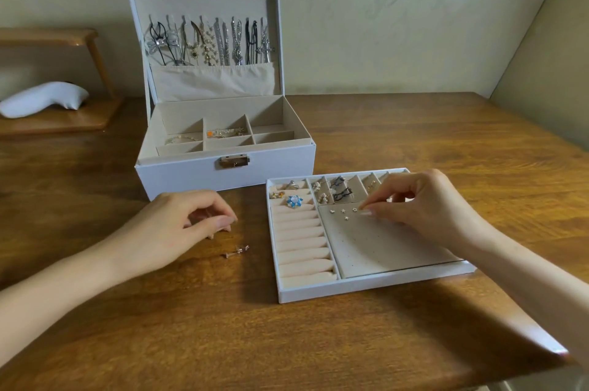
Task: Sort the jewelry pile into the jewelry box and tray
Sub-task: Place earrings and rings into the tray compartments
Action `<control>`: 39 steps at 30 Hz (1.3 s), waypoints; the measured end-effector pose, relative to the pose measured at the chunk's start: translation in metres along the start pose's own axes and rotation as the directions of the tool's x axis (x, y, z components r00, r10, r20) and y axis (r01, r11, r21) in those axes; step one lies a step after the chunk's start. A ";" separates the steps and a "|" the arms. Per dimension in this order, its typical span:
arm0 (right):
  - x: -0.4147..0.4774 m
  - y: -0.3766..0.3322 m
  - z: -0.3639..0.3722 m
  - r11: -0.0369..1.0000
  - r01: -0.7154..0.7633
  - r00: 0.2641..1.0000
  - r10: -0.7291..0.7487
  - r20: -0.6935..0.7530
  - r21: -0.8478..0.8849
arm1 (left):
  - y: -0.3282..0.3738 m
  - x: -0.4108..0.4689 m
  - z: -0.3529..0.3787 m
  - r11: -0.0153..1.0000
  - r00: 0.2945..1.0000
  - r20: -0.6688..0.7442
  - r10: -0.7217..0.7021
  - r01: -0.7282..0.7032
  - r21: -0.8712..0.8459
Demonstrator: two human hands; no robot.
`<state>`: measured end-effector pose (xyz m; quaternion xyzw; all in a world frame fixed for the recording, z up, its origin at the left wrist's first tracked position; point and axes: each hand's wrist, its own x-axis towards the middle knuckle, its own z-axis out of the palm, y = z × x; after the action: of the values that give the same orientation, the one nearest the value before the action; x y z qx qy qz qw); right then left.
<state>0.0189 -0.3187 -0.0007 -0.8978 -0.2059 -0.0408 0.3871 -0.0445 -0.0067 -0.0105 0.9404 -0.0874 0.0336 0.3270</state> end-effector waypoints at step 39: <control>-0.001 0.006 0.000 0.725 0.547 0.816 -0.573 0.074 -0.419 | -0.015 -0.004 -0.004 0.988 0.969 0.193 0.156 -0.151 -0.040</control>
<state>0.0207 -0.3227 -0.0055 -0.8535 -0.4414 -0.2264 0.1593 -0.0452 0.0079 -0.0174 0.9254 -0.1919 -0.0347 0.3251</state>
